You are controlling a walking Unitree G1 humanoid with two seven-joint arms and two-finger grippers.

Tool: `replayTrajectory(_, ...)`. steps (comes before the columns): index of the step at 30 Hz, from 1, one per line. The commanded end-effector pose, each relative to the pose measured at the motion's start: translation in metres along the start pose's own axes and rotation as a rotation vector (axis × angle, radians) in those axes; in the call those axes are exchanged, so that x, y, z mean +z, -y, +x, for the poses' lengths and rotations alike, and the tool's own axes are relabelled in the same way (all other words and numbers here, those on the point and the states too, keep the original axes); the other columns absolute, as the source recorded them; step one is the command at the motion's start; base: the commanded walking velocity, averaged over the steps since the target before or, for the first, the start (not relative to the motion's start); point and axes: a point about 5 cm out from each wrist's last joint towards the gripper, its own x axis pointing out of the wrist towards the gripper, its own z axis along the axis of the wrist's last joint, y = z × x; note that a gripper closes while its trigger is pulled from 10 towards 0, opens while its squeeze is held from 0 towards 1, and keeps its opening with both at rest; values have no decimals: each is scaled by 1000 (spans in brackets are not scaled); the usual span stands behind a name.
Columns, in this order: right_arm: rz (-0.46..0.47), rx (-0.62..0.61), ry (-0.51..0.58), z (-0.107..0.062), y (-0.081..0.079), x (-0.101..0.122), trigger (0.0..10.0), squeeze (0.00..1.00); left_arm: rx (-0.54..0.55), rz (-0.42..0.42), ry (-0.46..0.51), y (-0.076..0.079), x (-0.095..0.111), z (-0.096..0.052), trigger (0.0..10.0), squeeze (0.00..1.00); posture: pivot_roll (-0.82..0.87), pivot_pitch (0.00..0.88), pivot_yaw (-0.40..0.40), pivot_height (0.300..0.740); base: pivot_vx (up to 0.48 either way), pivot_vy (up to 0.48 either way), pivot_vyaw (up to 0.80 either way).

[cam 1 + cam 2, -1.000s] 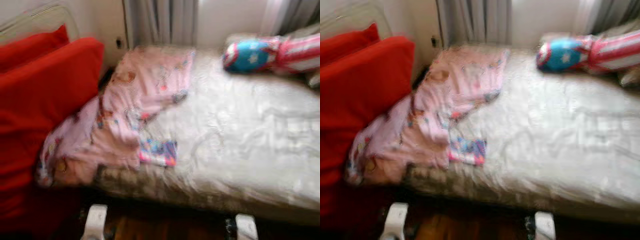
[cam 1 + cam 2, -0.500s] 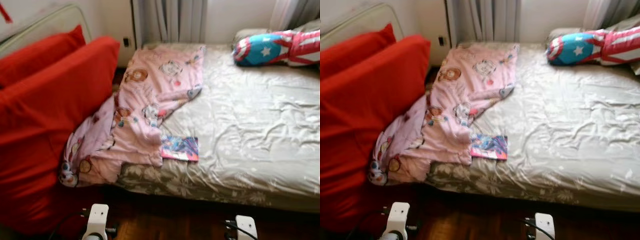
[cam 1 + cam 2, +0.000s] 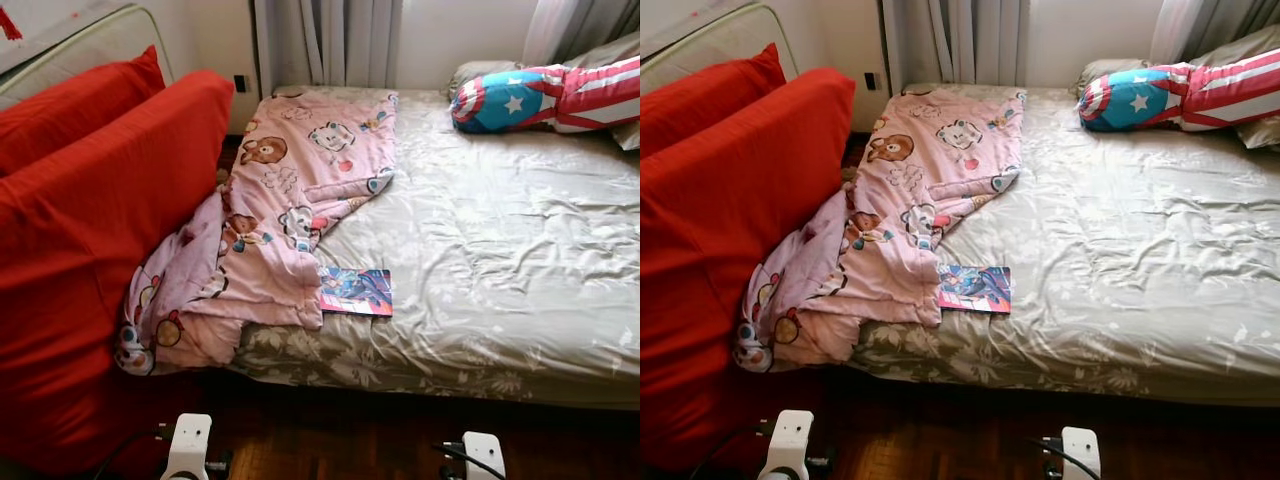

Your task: Clean up the room

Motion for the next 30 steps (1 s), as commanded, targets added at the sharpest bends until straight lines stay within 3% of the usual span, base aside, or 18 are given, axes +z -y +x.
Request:
replayTrajectory(1, -17, 2, -5, 0, 0, -1, 10000, 0, 2, -6, -11, -3, -1, 0, 10000, 0, -62, 74, 14, 740, 0, 0, 800)
replayTrajectory(7, -10, 7, -6, 0, 0, -2, 10000, 0, -3, -17, -5, -2, -1, 0, 10000, 0, -63, 67, 13, 740, 0, 0, 727)
replayTrajectory(15, 10, 2, -6, 0, 0, -2, 10000, 0, -16, -28, -4, 0, -2, -1, 10000, 0, -63, 52, 11, 740, 0, 0, 0)
replayTrajectory(29, -9, 8, -8, 0, 0, -2, 10000, 0, -16, -43, 3, 0, 0, 0, 10000, 0, -61, 38, 13, 740, 293, 0, 252)
replayTrajectory(30, -10, 14, -1, 0, -5, -2, 10000, 0, -17, -43, 3, 0, 0, 0, 10000, 0, -61, 38, 13, 740, 304, 0, 0)
